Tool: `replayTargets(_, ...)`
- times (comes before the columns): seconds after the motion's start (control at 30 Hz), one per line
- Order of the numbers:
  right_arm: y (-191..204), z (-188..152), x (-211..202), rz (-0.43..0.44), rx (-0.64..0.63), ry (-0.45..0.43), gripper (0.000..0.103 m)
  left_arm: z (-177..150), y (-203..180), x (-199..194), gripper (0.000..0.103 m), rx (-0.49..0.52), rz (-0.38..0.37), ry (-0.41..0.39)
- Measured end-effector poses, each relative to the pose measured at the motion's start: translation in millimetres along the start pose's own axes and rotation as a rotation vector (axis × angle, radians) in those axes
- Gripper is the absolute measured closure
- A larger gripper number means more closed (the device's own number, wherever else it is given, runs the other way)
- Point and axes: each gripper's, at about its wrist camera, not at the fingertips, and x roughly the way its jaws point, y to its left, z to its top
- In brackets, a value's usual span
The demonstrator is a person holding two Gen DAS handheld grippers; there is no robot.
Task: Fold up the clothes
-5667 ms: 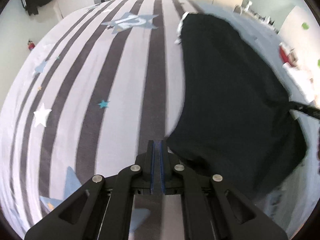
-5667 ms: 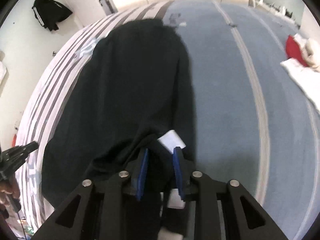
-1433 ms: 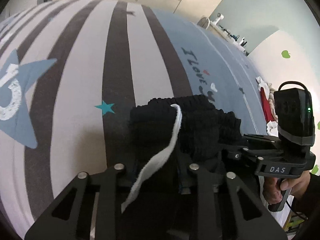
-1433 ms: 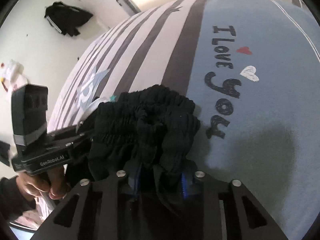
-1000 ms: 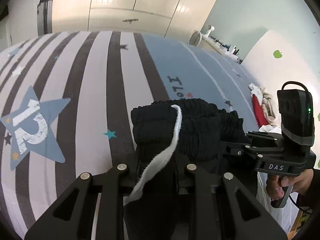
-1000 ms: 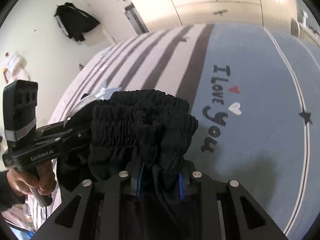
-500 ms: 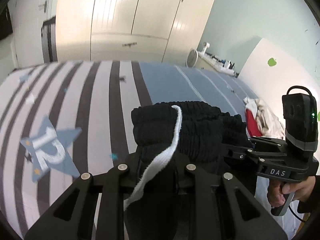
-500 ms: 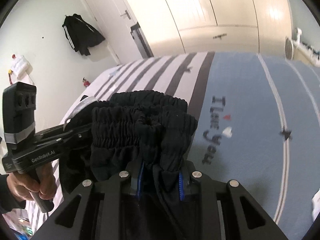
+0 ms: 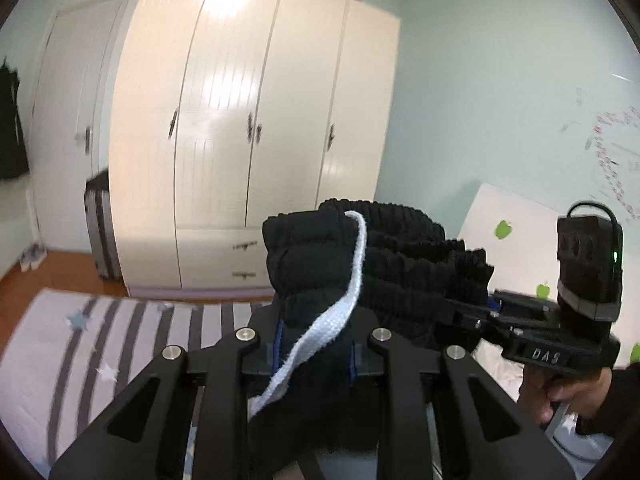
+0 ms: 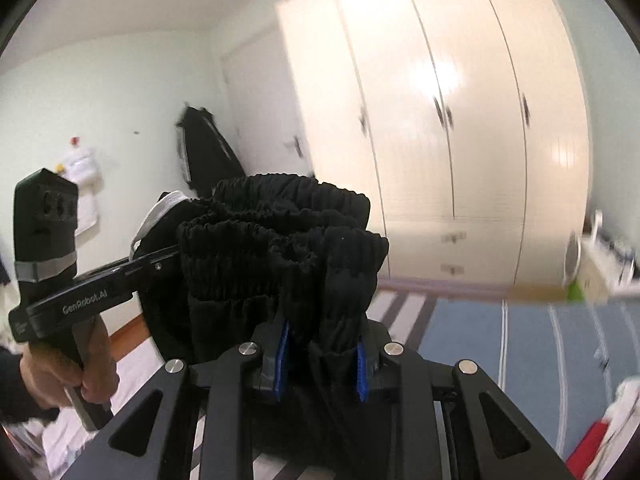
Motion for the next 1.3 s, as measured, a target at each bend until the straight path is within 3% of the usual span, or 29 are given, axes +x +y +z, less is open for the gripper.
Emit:
replayTargets(0.13, 32, -38, -41, 0.009, -0.049, 0.021, 0.080, -54, -15, -47, 0.084, 0.000, -0.008, 0.041)
replayTargets(0.23, 60, -102, -67, 0.002, -0.083, 0.068, 0.080, -126, -25, -80, 0.084, -0.037, 0.007, 0.087)
replayTargets(0.47, 131, -290, -124, -0.058, -0.042, 0.218, 0.081, -298, -65, -155, 0.084, -0.108, 0.103, 0.217)
replayTargets(0.57, 160, -338, -155, -0.058, -0.042, 0.272, 0.081, -347, -85, -191, 0.084, -0.097, 0.133, 0.280)
replayTargets(0.7, 199, -379, -200, -0.056, -0.043, 0.330, 0.081, -369, -114, -250, 0.084, -0.093, 0.132, 0.330)
replayTargets(0.93, 254, -402, -290, -0.055, 0.049, 0.442, 0.081, -401, -167, -353, 0.084, -0.113, 0.131, 0.439)
replayTargets(1.07, 278, -428, -318, -0.054, 0.049, 0.517, 0.081, -424, -184, -376, 0.084, -0.093, 0.143, 0.517)
replayTargets(1.3, 283, -467, -313, -0.053, 0.024, 0.572, 0.080, -466, -188, -373, 0.084, -0.054, 0.163, 0.561)
